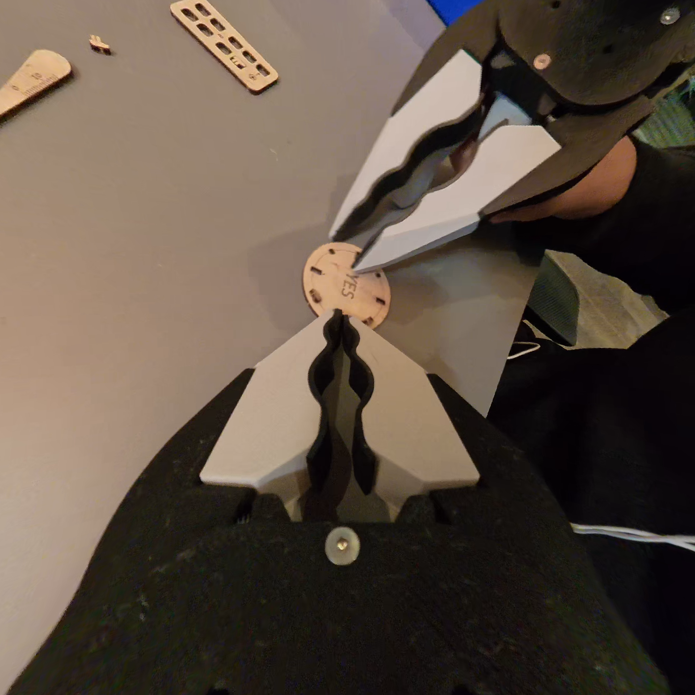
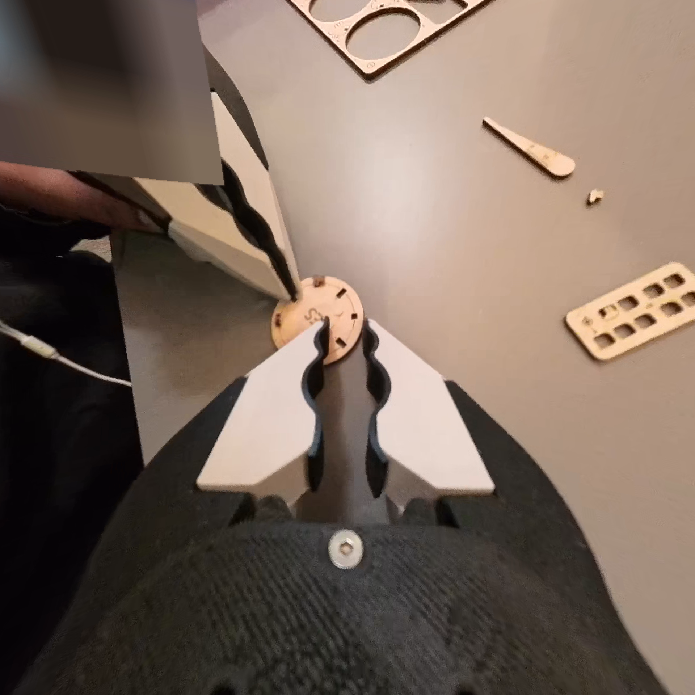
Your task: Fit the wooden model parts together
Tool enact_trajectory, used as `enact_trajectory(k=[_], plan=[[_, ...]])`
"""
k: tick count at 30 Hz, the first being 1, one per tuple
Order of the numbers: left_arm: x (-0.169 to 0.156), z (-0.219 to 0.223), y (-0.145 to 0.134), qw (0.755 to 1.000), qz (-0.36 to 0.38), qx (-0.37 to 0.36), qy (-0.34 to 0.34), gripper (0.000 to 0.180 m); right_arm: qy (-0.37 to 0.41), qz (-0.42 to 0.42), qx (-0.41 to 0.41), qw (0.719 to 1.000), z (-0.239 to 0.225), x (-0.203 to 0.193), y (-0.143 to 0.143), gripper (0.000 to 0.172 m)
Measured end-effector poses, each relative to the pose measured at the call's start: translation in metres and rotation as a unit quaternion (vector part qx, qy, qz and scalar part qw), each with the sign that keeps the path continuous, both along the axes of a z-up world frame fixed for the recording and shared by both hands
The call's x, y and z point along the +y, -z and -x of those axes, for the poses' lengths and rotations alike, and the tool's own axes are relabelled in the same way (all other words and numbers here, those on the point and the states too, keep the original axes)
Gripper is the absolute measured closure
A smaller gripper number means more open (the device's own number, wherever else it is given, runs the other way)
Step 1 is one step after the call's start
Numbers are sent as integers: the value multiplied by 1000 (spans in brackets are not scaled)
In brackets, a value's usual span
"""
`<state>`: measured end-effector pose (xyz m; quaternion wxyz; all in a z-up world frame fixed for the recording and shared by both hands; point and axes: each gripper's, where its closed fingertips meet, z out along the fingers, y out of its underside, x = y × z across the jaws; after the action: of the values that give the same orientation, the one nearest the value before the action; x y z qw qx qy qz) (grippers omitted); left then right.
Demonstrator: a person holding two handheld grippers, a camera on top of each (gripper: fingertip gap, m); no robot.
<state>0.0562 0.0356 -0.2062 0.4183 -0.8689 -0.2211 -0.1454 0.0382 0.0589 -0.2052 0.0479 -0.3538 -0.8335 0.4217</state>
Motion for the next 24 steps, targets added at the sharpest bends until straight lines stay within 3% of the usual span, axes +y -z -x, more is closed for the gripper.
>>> enact_trajectory(k=[9,14,18,24], plan=[[-7,16,0,999,10,22,-32,180,-15,-19,47,999,-30,-9,-4,156],[-7,16,-1,999,6,23,-31,180,37,-22,85,995,-17,0,-11,149],[-6,16,0,1000,0,2,-29,180,44,-41,48,997,-14,2,1,144],[-1,18,-2,1000,-14,-23,-10,180,-27,2,12,1000,-30,-21,-1,143]])
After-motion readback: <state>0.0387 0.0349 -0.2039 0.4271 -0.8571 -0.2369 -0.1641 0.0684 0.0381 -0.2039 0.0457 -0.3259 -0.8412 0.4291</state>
